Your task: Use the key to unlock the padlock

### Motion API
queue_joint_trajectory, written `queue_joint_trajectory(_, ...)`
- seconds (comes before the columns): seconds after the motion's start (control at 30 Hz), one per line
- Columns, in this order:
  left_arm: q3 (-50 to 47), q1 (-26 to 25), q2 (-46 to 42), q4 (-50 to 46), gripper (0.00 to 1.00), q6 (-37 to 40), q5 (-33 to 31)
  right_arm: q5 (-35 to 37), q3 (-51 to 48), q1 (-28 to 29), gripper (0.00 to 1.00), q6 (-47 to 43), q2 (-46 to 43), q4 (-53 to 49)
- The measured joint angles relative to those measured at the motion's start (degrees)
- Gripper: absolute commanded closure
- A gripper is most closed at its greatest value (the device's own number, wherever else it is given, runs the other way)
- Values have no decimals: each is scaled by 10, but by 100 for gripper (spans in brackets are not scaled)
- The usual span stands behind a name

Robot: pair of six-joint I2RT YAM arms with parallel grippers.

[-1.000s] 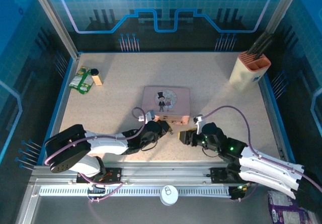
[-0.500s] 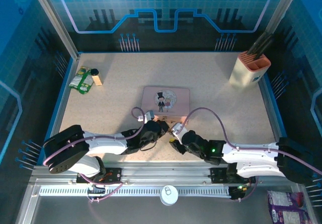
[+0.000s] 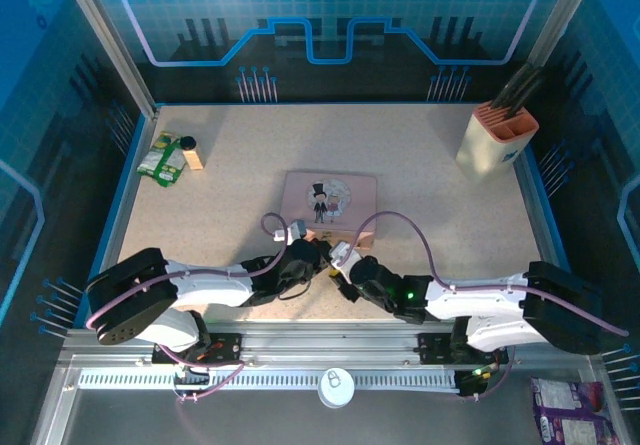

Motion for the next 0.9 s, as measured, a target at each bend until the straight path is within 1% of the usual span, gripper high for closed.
queue_joint_trajectory(0.27,0,5,0,-12,100,0,-1,26,13,2,87,1,31,8)
queue_joint_trajectory(0.53,0,7,0,-12,100,0,-3,38,14,6,97,11,34,12)
queue_joint_trajectory(0.63,0,7,0,-12,100,0,-3,41,14,6,100,17,34,13)
queue_joint_trajectory(0.73,0,7,0,-12,100,0,-3,41,14,6,100,31,34,14)
queue_joint_trajectory(0.9,0,8,0,-12,100,0,-2,40,13,6,100,80,34,17)
